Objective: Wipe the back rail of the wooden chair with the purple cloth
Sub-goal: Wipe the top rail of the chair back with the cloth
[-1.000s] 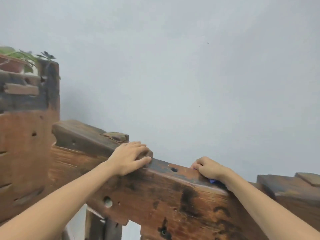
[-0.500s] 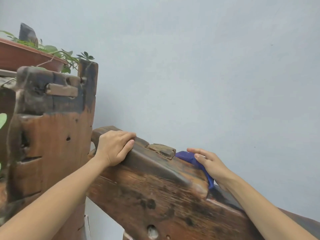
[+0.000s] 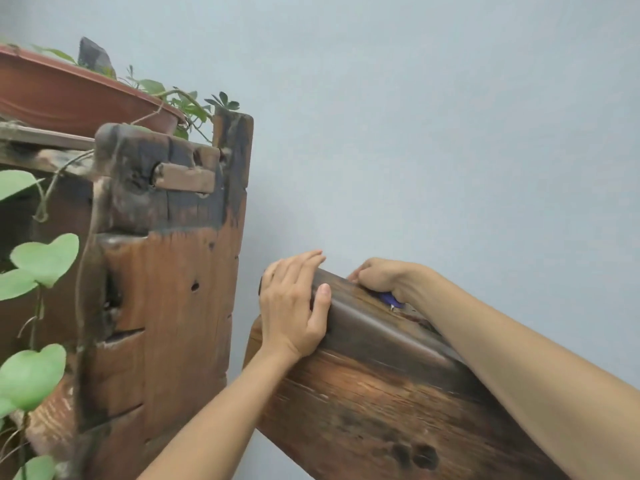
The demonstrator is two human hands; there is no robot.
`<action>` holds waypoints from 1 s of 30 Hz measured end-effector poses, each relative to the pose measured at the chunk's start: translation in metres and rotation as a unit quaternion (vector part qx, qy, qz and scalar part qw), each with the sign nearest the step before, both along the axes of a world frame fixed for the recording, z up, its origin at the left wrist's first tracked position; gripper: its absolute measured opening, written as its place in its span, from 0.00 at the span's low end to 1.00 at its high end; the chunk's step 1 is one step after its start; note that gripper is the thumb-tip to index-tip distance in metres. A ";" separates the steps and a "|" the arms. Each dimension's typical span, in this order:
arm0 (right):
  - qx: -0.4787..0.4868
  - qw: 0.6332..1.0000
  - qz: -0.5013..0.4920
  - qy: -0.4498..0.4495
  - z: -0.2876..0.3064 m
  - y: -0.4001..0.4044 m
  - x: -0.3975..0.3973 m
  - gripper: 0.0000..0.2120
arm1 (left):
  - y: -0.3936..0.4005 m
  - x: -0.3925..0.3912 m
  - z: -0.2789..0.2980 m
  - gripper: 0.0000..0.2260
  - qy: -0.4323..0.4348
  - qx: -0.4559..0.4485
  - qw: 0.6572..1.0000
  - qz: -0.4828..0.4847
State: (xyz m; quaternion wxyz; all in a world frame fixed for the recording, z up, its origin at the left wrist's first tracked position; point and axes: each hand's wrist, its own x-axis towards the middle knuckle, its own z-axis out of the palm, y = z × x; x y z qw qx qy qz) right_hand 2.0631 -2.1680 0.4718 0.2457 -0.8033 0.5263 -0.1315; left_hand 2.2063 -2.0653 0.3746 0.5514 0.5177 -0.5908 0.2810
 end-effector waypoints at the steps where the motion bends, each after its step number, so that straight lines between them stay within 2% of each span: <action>1: 0.014 0.999 0.010 -0.039 0.000 -0.002 0.020 0.17 | 0.000 0.001 -0.001 0.22 -0.003 0.002 1.000 -0.004; 4: 0.048 0.973 0.047 -0.220 -0.003 -0.009 0.066 0.14 | 0.000 0.004 -0.003 0.23 -0.020 0.003 1.000 -0.013; 6: 0.079 0.930 0.092 -0.348 -0.002 -0.010 0.077 0.15 | -0.002 0.006 -0.005 0.25 -0.024 0.000 1.000 -0.015; 8: 0.118 0.871 0.140 -0.456 0.001 -0.003 0.075 0.15 | -0.006 0.009 -0.007 0.27 -0.022 -0.002 1.000 -0.009; 10: 0.154 0.820 0.173 -0.524 0.000 0.014 0.066 0.14 | -0.004 0.009 -0.007 0.30 -0.012 0.005 1.000 -0.006; 11: 0.145 0.815 0.182 -0.531 -0.002 0.025 0.060 0.14 | -0.002 0.008 -0.008 0.31 -0.004 0.013 1.000 -0.007; 12: 0.121 0.820 0.185 -0.529 -0.006 0.034 0.056 0.14 | -0.001 0.008 -0.007 0.32 0.007 0.021 1.000 -0.006; 15: 0.008 0.865 0.175 -0.470 -0.017 0.068 0.029 0.16 | 0.011 0.000 -0.003 0.33 0.037 0.057 0.998 0.004; 17: -0.088 0.902 0.174 -0.385 -0.020 0.085 -0.001 0.16 | 0.020 -0.007 0.000 0.31 0.038 0.073 0.997 0.010; 19: -0.170 0.924 0.168 -0.299 -0.026 0.097 -0.030 0.16 | 0.031 -0.014 -0.002 0.26 0.015 0.095 0.995 0.014; 24: -0.224 0.940 0.121 -0.228 -0.044 0.127 -0.100 0.16 | 0.063 -0.053 -0.020 0.24 -0.079 0.136 0.987 0.019; 27: -0.266 0.944 0.134 -0.143 -0.052 0.147 -0.131 0.23 | 0.075 -0.086 -0.021 0.21 -0.057 0.138 0.989 -0.023; 30: -0.269 0.950 0.126 -0.095 -0.055 0.165 -0.165 0.27 | 0.083 -0.108 -0.013 0.12 -0.093 0.142 0.985 -0.026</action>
